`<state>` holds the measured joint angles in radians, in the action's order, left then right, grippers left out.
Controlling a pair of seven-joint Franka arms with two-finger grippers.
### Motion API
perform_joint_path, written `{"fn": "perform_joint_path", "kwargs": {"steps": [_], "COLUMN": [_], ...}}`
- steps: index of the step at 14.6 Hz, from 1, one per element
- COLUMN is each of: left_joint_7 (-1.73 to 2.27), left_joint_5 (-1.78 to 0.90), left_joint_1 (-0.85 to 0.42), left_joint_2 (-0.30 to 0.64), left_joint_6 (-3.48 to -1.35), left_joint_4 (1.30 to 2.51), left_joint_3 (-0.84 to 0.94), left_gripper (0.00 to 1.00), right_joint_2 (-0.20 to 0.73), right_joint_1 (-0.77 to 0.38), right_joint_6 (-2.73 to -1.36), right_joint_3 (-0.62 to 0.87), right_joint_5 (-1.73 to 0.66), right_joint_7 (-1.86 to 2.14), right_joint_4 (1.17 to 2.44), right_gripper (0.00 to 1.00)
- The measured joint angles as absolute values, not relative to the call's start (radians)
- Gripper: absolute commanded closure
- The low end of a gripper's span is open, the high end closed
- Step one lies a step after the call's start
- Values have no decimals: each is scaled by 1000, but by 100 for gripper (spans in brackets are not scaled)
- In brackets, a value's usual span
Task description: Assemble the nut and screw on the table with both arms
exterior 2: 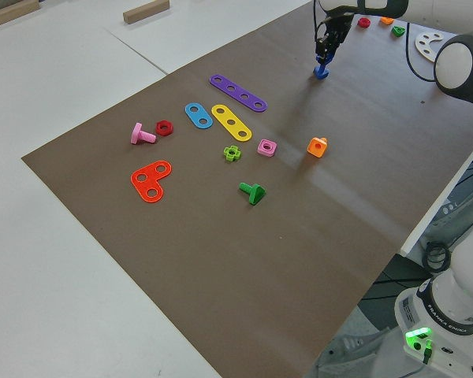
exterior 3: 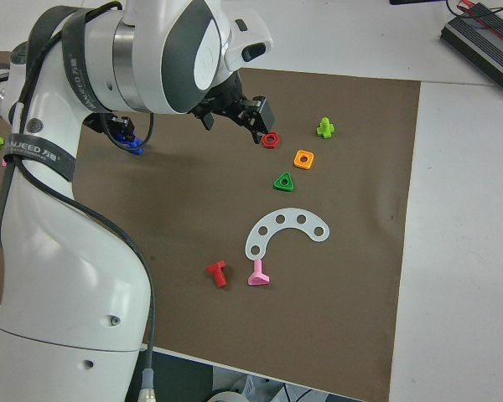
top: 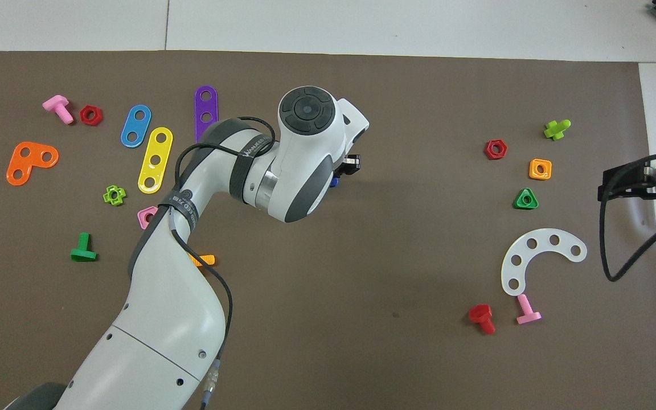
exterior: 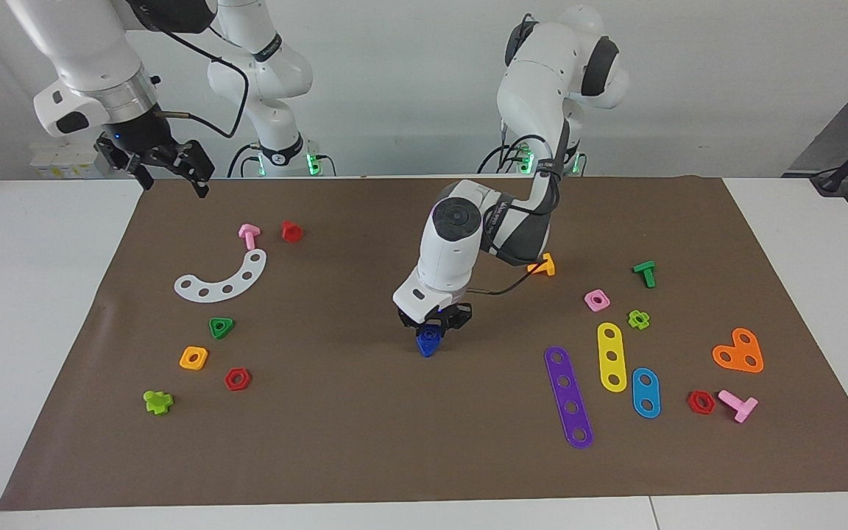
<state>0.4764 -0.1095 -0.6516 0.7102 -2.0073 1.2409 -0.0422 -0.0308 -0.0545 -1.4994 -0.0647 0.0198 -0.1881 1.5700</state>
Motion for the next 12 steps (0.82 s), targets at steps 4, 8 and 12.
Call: {"fn": "perform_joint_path", "kwargs": {"steps": [4, 8, 12], "left_joint_7": [476, 476, 476], "left_joint_5": [-104, -85, -67], "left_joint_1": [-658, -666, -666], "left_joint_2": [711, 714, 726], "left_joint_6": [-2000, -1999, -2000], "left_joint_4": [1233, 1234, 1238], "left_joint_3": [-40, -41, -41], "left_gripper": [86, 86, 86], "right_joint_2": [-31, -31, -31], "right_joint_1": [-55, -55, -55], "right_joint_6": [-1499, -1499, -1499], "right_joint_3": [-65, -65, -65], "right_joint_5": [20, 20, 20], "right_joint_7": [-188, -188, -188], "right_joint_4": [1570, 1570, 1570], "right_gripper": [0, 0, 0]}}
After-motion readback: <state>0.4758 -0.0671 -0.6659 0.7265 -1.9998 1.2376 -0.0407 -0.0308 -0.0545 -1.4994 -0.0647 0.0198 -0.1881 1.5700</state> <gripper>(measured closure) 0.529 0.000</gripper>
